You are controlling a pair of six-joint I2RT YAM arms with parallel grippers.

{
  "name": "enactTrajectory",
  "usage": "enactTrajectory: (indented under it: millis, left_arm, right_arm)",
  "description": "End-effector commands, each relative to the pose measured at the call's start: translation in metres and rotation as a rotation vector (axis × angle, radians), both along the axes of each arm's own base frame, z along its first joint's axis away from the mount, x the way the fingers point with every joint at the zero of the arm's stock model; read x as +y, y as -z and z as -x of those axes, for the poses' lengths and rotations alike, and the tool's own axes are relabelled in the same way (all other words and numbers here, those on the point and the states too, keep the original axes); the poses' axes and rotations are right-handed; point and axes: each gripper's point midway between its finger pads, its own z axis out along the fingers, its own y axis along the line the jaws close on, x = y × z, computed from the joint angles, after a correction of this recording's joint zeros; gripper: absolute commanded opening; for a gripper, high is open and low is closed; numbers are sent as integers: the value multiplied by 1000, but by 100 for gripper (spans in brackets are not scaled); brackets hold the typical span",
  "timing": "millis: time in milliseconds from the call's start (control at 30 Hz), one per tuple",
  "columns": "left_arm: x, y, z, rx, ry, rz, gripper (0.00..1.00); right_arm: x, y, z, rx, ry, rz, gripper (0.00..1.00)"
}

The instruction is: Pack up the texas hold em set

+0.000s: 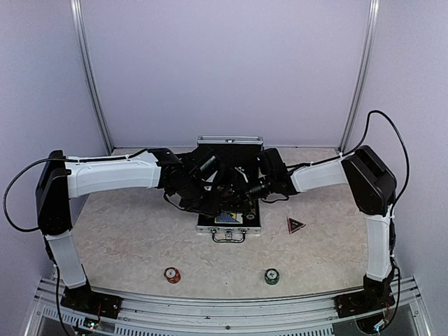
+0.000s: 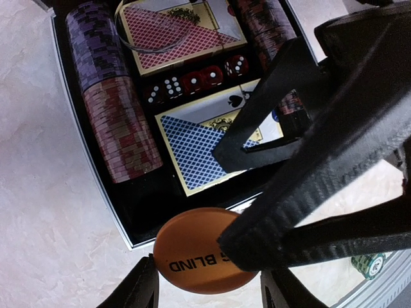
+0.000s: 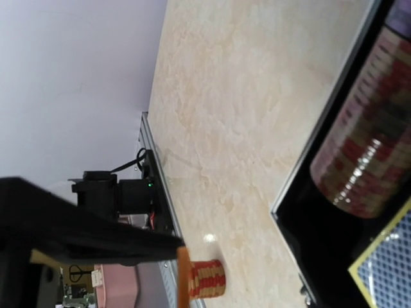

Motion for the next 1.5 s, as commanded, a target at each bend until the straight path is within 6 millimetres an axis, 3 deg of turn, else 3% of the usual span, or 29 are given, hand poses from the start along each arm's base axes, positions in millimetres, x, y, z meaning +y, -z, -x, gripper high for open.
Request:
enactTrajectory:
  millis: [0,367,633,1000,1267,1467]
  left_arm:
    - [-10,-3,-1,-5,21,14,52]
    - [-12,-2,-1,-5,25,11,52]
    - [-15,-5,-1,-10,26,17,52]
    - [-16,-5,-1,-9,26,15,52]
    - [-15,-2,0,-5,28,6,52]
    - [-12,2,1,-2,28,-9,52]
  right_arm:
    - [1,1,-3,10,-16,-23,66]
    - [1,-5,4,20,-30,-54,64]
    - [3,4,15,48,-47,-52,61]
    - [11,2,24,49,-76,-64,56]
    - [16,3,35,59,-114,-73,34]
    - [15,3,40,64,-140,-79,0]
